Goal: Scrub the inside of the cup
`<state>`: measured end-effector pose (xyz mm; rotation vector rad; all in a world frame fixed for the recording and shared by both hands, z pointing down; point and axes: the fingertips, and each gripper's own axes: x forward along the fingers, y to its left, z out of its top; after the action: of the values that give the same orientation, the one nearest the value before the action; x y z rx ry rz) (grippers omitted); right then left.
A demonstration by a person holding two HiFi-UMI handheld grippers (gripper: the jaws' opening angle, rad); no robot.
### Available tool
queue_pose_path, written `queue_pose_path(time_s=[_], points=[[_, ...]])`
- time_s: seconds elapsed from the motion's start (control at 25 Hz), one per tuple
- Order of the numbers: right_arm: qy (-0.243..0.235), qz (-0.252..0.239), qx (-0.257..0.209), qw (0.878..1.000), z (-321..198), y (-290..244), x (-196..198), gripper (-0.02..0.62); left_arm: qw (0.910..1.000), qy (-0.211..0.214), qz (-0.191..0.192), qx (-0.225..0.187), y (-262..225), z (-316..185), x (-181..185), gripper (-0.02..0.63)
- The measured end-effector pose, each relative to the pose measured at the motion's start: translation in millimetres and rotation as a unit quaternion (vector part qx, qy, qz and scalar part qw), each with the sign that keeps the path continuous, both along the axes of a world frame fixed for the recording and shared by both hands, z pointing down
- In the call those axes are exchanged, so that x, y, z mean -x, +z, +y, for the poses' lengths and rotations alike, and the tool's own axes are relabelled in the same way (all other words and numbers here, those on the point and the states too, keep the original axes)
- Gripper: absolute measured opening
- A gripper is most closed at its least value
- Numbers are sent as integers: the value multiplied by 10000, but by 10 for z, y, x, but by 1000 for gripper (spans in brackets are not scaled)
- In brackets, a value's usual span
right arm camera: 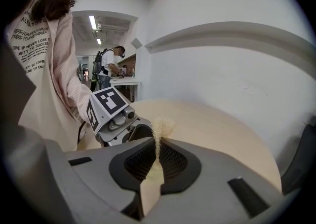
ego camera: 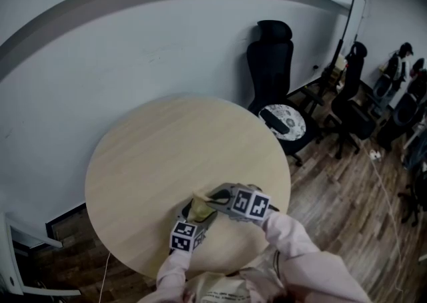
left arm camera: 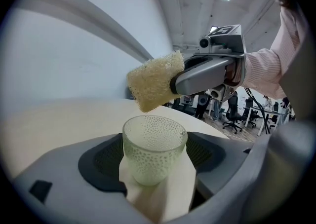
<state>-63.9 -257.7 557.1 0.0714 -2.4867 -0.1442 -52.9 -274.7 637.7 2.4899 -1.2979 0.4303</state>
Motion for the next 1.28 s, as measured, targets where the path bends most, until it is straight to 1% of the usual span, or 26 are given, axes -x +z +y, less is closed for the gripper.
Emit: queue_pose_path(time_s=[0.08,0.36,0.48,0.6,0.76,0.96,1.28], points=[[2,31,-14,10000,0,10,-2,26,10000,2,-12,-17,6,-10,12,374],[-87,208,-146,9996,-4,46,6,26,10000,34,-15,-47,14,-5,18,373],[-201,345,-248,9989,-8,79,25,26,10000,30,32,-69,3,-19,10,373],[-390,566,-355,9970,3,148,48,26,10000,37,2,-49,11,-24,25,373],[-676,1000,-544,9912,16,300,32,26,10000,47,30,-69,0,-26,25,373],[-980,1511,-764,9807,47,397,2,28,9999,61,22,-81,9,-35,17,371],[-1067,1915,-903,9715,24,513,-11,28,9999,82,27,-65,26,-20,8,371]])
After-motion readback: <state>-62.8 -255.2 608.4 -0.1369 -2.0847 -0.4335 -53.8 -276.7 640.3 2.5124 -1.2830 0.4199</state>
